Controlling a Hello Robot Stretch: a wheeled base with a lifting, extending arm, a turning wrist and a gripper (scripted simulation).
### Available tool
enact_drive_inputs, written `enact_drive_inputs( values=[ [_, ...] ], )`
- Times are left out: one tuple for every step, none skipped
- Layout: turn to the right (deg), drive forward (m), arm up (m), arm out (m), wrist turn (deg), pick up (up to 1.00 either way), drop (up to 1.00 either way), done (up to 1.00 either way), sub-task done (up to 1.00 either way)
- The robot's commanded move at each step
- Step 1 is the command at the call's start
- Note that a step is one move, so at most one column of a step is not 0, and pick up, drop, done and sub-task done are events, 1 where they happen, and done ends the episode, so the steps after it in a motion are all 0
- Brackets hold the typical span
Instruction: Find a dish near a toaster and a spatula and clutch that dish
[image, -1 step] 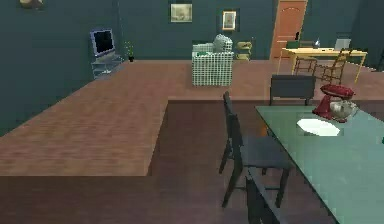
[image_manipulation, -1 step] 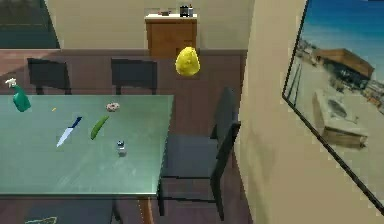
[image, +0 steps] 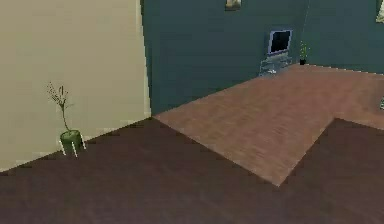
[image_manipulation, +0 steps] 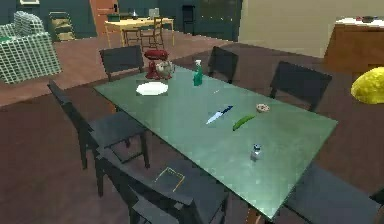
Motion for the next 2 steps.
enact_drive_inputs(
  values=[
    [-30.0, 0.0, 0.0, 0.0, 0.0, 0.0, 0.0, 0.0, 0.0],
    [0.0, 0.2, 0.0, 0.0, 0.0, 0.0, 0.0, 0.0, 0.0]
  ],
)
